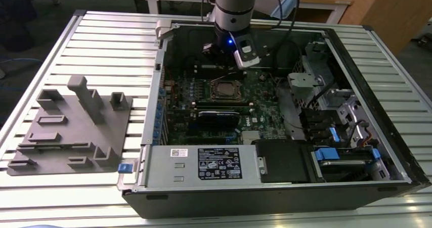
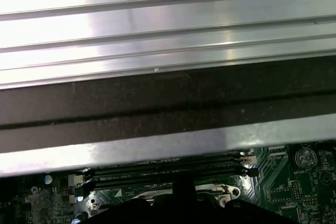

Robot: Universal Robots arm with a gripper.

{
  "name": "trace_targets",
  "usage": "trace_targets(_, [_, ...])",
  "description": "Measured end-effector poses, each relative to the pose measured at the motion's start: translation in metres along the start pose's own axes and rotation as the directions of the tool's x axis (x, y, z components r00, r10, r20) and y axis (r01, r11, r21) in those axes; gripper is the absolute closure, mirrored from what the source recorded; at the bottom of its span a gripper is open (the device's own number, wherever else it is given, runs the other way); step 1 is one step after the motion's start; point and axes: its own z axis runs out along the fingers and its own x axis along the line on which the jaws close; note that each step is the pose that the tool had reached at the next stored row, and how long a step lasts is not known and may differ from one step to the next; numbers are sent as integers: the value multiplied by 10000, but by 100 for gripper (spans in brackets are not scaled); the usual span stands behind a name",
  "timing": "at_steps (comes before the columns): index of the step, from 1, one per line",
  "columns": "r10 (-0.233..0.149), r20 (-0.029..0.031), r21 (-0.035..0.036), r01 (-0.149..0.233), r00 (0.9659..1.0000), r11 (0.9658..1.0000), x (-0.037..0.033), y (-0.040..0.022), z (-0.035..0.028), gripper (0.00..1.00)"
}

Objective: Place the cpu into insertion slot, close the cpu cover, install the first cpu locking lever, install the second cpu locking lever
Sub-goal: 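Install the first cpu locking lever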

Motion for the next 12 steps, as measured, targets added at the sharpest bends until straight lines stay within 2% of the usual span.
trace_targets(8, [-10,26,200,9,10000,9998,-47,34,62,89])
trace_targets(12, [-10,31,250,9,10000,9997,-61,56,83,89])
